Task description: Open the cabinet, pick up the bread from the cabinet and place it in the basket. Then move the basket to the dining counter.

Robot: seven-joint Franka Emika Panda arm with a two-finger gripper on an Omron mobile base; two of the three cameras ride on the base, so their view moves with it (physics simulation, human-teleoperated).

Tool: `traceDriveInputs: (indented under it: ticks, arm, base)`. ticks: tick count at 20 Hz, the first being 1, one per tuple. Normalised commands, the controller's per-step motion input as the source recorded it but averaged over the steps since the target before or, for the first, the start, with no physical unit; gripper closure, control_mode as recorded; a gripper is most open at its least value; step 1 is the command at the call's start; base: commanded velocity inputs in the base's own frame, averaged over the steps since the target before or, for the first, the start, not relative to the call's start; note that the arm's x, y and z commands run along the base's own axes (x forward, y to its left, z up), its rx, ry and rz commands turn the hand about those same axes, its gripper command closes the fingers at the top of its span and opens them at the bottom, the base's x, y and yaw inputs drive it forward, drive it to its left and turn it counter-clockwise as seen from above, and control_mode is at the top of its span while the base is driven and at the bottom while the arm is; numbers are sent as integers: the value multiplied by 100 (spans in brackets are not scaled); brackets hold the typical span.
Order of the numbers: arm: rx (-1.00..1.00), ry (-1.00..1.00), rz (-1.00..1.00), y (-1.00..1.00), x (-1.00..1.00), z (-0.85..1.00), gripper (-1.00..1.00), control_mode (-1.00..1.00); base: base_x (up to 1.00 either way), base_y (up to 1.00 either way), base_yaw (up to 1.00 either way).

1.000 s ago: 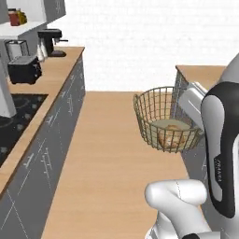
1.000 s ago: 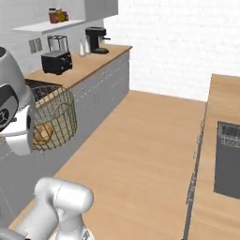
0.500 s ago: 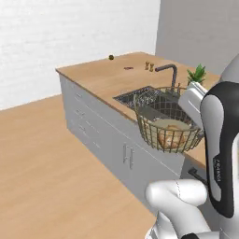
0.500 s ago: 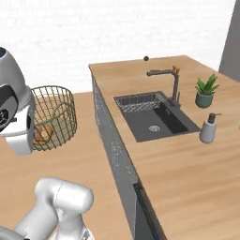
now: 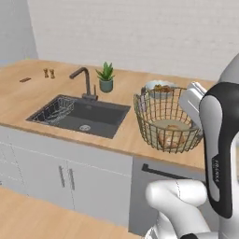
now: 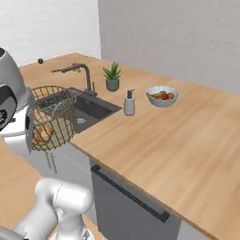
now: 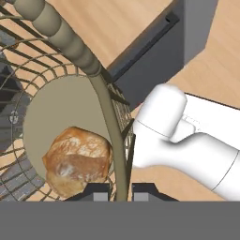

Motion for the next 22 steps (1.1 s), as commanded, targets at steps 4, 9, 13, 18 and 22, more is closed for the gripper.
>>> traceDriveInputs:
  ticks: [4, 9, 13, 18, 22]
  arm:
    - [0, 0, 0, 0, 0, 0, 100, 100]
    - [0, 0, 0, 0, 0, 0, 100, 100]
    - [0, 0, 0, 0, 0, 0, 100, 100]
    - [0, 0, 0, 0, 0, 0, 100, 100]
    - [0, 0, -1, -4, 18, -7, 100, -100]
  base:
    - [12, 39, -85]
    - [45, 2, -59]
    - [20, 5, -9]
    - [66, 1, -20]
    - [31, 0, -12]
